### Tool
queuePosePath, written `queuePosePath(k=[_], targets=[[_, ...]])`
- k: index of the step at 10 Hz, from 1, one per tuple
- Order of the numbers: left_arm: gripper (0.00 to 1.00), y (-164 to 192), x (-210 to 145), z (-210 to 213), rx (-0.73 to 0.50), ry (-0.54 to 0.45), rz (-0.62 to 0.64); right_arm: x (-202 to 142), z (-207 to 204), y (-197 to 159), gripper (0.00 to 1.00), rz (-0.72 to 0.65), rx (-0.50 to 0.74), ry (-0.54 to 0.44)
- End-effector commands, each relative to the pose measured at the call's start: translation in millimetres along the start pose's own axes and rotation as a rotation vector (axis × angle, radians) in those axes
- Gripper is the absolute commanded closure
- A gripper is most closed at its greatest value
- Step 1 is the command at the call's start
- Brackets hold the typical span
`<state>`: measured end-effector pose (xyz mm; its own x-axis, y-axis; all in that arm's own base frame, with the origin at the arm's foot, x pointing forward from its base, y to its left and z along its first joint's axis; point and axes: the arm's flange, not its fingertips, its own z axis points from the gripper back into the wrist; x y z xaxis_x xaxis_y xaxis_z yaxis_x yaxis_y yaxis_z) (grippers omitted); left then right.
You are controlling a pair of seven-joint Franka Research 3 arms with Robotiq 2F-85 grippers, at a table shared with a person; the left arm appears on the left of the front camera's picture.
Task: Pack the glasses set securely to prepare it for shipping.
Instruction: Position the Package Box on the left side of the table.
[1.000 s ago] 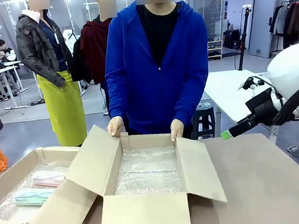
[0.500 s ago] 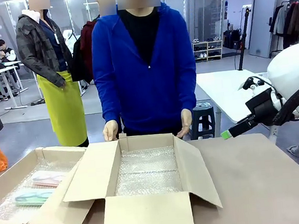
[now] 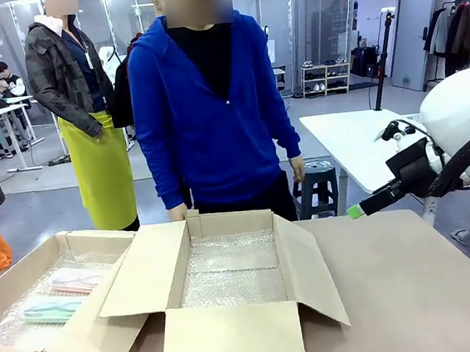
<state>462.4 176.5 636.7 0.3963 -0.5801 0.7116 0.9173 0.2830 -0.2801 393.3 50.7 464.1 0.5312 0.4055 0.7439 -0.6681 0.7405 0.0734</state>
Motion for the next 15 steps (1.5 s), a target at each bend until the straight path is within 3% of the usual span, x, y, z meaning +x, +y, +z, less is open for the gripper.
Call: queuePosePath(k=[1,3,5,7,10,12,13,14,15], targets=[[0.0,-44.6,35.6,-52.2,-0.068,0.158,-0.217,4.0,3.0,2.0,0.0,0.001,0.0,0.01],[0.0,-78.4,84.8,-103.6,-0.077,0.305,-0.36,4.0,3.0,2.0,0.0,0.001,0.0,0.01],[0.0,-108.9,87.4,-152.3,0.014,0.453,-0.49,4.0,3.0,2.0,0.0,0.001,0.0,0.01],[0.0,-112.3,80.6,-177.2,0.189,0.439,-0.44,4.0,3.0,2.0,0.0,0.001,0.0,0.01],[0.0,-99.0,71.7,-193.3,0.349,0.303,-0.292,4.0,3.0,2.0,0.0,0.001,0.0,0.01],[0.0,-96.1,69.7,-191.8,0.325,0.256,-0.234,4.0,3.0,2.0,0.0,0.001,0.0,0.01],[0.0,-91.0,68.4,-185.1,0.226,0.2,-0.256,4.0,3.0,2.0,0.0,0.001,0.0,0.01],[0.0,-88.6,67.7,-189.8,0.319,0.307,-0.244,4.0,3.0,2.0,0.0,0.001,0.0,0.01],[0.0,-88.6,67.7,-189.8,0.319,0.307,-0.244,4.0,3.0,2.0,0.0,0.001,0.0,0.01]])
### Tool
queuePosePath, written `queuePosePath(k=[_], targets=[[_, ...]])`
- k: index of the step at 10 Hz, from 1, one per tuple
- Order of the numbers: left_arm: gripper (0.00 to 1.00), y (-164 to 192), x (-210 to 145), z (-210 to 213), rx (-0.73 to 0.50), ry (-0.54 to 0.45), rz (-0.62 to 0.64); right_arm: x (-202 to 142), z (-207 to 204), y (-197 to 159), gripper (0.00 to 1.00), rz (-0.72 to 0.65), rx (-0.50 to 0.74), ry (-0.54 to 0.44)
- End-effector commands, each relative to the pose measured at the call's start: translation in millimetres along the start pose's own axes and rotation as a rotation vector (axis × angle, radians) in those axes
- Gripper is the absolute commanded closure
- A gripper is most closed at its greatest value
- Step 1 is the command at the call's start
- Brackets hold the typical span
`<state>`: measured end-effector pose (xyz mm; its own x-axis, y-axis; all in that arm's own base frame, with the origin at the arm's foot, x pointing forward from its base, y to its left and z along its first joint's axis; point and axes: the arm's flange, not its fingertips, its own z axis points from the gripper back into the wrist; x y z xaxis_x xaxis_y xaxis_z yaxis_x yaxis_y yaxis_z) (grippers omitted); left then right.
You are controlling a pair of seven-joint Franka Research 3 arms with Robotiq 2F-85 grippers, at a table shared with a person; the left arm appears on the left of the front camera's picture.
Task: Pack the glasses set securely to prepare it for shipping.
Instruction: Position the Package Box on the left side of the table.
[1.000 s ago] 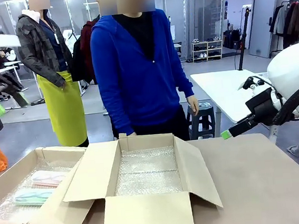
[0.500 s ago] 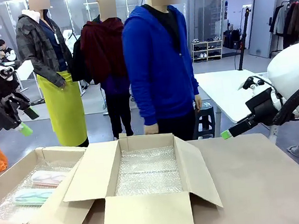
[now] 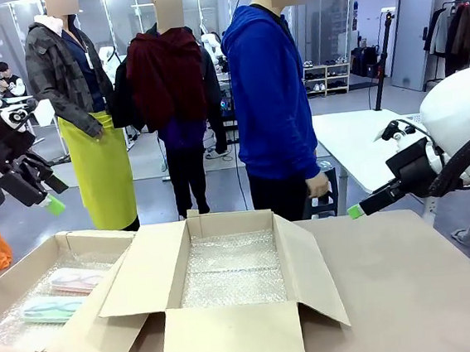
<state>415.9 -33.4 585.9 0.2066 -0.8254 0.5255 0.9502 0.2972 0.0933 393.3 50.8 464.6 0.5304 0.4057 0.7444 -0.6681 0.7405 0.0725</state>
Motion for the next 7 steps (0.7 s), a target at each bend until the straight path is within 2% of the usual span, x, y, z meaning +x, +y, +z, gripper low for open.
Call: queuePosePath(k=[1,7], targets=[[0.0,-0.2,0.3,1.6,0.023,0.033,-0.006,3.6,2.7,1.9,0.0,0.0,0.0,0.01],[0.0,-0.2,0.3,1.6,0.023,0.033,-0.006,3.6,2.7,1.9,0.0,0.0,0.0,0.01]])
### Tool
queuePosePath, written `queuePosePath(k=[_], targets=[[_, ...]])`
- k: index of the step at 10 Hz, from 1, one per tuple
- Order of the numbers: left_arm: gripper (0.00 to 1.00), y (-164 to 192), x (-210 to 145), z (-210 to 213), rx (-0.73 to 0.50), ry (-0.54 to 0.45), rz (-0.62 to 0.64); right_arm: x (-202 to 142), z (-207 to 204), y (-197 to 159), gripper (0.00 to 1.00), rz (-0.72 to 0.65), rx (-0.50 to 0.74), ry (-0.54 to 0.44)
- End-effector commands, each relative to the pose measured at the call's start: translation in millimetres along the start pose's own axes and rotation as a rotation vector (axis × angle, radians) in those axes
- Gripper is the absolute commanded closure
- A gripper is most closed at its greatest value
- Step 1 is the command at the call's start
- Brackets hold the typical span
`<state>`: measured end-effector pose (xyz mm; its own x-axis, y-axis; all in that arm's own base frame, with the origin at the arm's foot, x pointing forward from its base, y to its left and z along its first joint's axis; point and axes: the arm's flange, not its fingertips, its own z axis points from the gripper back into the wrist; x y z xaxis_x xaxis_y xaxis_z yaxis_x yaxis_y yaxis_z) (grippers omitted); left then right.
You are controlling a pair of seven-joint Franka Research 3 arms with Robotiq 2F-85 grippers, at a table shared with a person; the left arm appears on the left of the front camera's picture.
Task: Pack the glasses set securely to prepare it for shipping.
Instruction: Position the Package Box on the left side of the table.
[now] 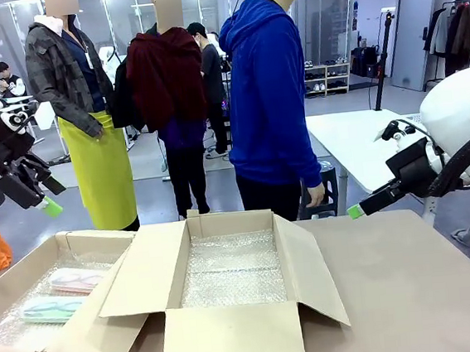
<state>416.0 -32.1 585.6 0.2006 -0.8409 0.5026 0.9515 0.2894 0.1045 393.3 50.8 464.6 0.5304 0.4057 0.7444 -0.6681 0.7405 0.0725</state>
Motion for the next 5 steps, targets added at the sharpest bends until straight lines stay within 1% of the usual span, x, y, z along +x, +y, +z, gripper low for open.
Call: queuePosePath(k=[1,5], targets=[[0.0,-0.6,1.5,1.4,0.017,0.008,0.007,3.6,2.7,1.9,0.0,0.0,0.0,0.01],[0.0,-0.6,1.5,1.4,0.017,0.008,0.007,3.6,2.7,1.9,0.0,0.0,0.0,0.01]])
